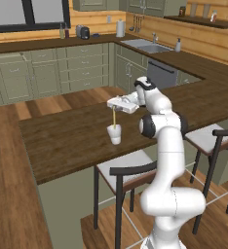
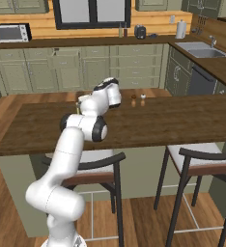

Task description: Take a straw from the drawer in front and place it inside the glass cup on the dining counter.

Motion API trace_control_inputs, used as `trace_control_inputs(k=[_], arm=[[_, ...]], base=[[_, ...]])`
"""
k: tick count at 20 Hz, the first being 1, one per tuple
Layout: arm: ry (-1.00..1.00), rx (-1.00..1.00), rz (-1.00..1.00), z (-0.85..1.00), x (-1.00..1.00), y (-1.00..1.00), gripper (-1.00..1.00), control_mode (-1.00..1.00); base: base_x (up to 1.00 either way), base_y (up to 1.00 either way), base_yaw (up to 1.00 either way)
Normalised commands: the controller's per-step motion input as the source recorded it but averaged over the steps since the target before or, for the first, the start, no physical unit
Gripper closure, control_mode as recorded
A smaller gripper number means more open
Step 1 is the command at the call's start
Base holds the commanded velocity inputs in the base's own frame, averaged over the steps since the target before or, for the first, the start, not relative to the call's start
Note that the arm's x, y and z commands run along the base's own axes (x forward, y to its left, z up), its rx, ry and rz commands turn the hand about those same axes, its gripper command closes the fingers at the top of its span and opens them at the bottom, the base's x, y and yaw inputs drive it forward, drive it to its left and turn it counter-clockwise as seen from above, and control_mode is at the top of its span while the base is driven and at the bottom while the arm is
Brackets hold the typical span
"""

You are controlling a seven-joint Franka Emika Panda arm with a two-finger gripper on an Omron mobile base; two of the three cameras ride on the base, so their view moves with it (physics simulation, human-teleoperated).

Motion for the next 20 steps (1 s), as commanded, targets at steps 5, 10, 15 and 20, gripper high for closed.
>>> trace_control_inputs(k=[5, 10, 15, 20], arm=[[0.01, 0.0, 0.0, -0.12, -0.31, 0.0, 1.0, -1.0], [0.0, 0.0, 0.0, -0.19, -0.13, -0.01, 1.0, -1.0], [0.0, 0.0, -0.01, -0.11, -0.22, 0.0, 1.0, -1.0], [0.0, 0.0, -0.01, -0.1, -0.02, -0.01, -1.0, -1.0]], base=[[0.0, 0.0, 0.0], [0.0, 0.0, 0.0], [0.0, 0.0, 0.0], [0.0, 0.0, 0.0]])
